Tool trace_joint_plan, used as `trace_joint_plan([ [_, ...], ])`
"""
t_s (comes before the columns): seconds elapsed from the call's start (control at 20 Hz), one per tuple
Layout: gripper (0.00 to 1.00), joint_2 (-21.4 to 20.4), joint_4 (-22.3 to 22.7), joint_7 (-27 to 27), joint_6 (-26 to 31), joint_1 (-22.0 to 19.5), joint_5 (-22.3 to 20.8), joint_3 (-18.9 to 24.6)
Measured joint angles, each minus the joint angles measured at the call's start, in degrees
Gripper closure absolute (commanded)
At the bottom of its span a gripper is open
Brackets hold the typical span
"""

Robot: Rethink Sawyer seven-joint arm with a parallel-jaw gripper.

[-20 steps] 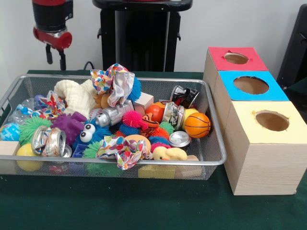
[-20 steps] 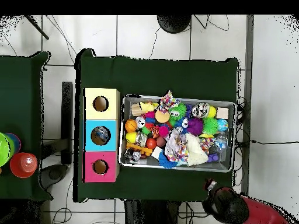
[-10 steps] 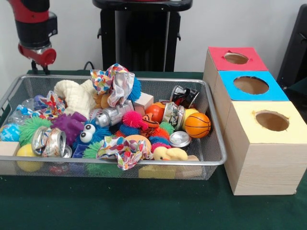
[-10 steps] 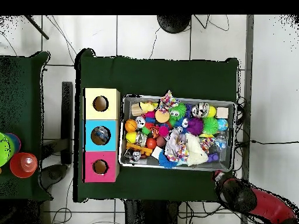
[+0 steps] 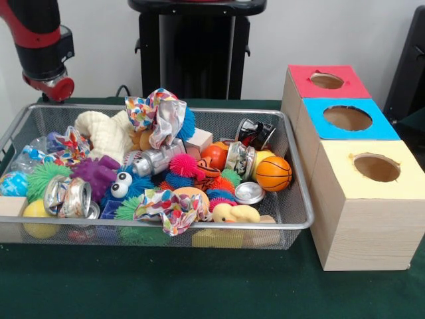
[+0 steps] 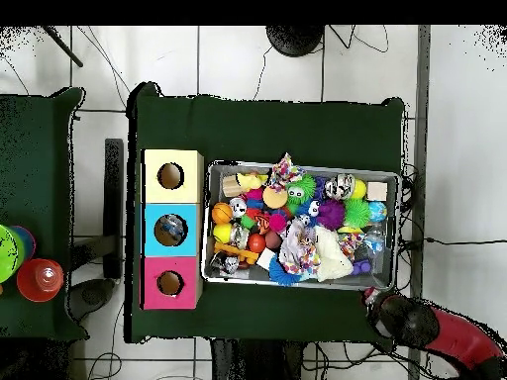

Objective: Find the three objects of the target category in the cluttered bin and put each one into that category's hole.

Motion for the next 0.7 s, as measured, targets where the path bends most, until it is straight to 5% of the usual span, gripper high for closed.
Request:
trace_joint_plan([
  [0.5,0.00,-3.54,-0.46,-0.01,8.28,2.35,2.61,0.37],
  [0.7,0.00,-9.78,1.67,0.00,14.13,4.28,7.32,0.34],
])
